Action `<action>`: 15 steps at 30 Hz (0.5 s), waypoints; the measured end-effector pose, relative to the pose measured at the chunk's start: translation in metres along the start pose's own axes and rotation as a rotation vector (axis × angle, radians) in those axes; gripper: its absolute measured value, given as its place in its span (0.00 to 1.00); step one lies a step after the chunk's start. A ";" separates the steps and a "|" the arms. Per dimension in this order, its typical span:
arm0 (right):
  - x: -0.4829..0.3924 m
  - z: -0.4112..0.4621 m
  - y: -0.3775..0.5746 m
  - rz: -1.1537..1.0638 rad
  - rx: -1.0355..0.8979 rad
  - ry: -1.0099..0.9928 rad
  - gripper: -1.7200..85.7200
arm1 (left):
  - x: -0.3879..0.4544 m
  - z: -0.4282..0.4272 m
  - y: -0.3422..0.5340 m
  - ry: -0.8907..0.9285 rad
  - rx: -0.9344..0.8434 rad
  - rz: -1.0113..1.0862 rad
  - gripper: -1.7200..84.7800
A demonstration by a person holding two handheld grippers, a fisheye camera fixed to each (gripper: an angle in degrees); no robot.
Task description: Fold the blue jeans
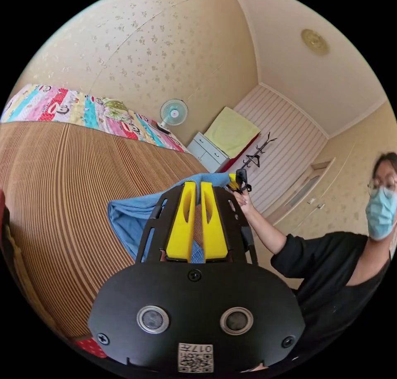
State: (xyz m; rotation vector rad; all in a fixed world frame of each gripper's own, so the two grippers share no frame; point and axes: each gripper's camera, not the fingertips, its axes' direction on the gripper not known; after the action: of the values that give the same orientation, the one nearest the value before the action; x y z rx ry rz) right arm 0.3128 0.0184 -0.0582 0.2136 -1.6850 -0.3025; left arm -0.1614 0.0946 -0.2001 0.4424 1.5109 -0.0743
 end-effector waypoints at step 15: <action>0.038 0.017 0.158 0.233 0.066 0.024 0.05 | -0.061 0.000 0.101 -0.061 -0.106 -0.170 0.01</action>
State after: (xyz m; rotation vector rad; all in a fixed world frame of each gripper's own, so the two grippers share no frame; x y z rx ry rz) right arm 0.2960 0.1574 0.0256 0.0683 -1.6783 -0.0699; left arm -0.1335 0.1736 -0.1172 0.2247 1.4820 -0.1396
